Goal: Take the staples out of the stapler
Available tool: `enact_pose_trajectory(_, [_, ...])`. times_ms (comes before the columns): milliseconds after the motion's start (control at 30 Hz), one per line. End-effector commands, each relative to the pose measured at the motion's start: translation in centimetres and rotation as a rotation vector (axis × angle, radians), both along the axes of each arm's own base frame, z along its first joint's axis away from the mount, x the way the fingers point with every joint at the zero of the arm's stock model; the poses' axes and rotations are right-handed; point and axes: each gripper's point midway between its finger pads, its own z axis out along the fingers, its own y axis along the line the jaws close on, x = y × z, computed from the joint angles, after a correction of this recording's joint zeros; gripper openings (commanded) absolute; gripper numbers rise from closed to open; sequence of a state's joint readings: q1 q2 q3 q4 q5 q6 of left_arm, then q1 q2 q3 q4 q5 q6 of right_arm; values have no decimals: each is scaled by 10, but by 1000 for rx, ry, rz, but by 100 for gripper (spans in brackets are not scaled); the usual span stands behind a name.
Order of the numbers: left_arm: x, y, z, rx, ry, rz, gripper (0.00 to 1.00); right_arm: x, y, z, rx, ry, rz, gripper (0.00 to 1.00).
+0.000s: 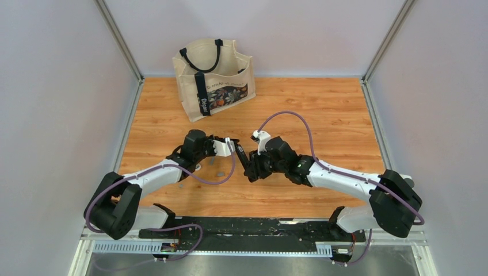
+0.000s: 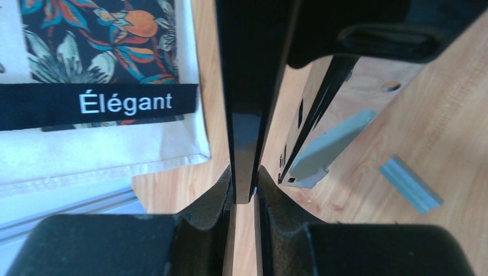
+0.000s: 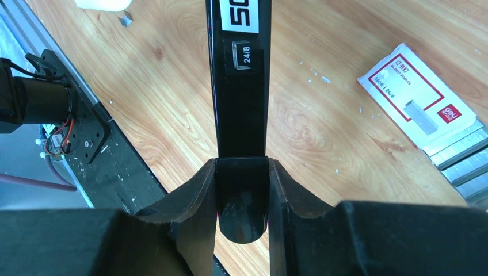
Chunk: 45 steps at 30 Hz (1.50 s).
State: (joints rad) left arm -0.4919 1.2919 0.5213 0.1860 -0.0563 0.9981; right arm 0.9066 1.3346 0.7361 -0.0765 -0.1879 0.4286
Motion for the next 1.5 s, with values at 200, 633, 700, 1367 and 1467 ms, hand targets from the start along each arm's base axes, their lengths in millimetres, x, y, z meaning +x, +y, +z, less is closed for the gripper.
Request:
enact_pose_trajectory(200, [12, 3, 54, -42, -121, 80, 0, 21, 16, 50, 126, -151, -35, 0])
enact_pose_trajectory(633, [-101, -56, 74, -400, 557, -39, 22, 101, 61, 131, 116, -328, -164, 0])
enact_pose_trajectory(700, [-105, -55, 79, -400, 575, -36, 28, 107, 67, 127, 92, -330, -159, 0])
enact_pose_trajectory(1367, [-54, 24, 135, -886, 574, 317, 52, 155, 91, 33, -320, -188, 48, 0])
enact_pose_trajectory(1467, [-57, 24, 131, -891, 591, 320, 52, 161, 92, 15, -406, -165, 79, 0])
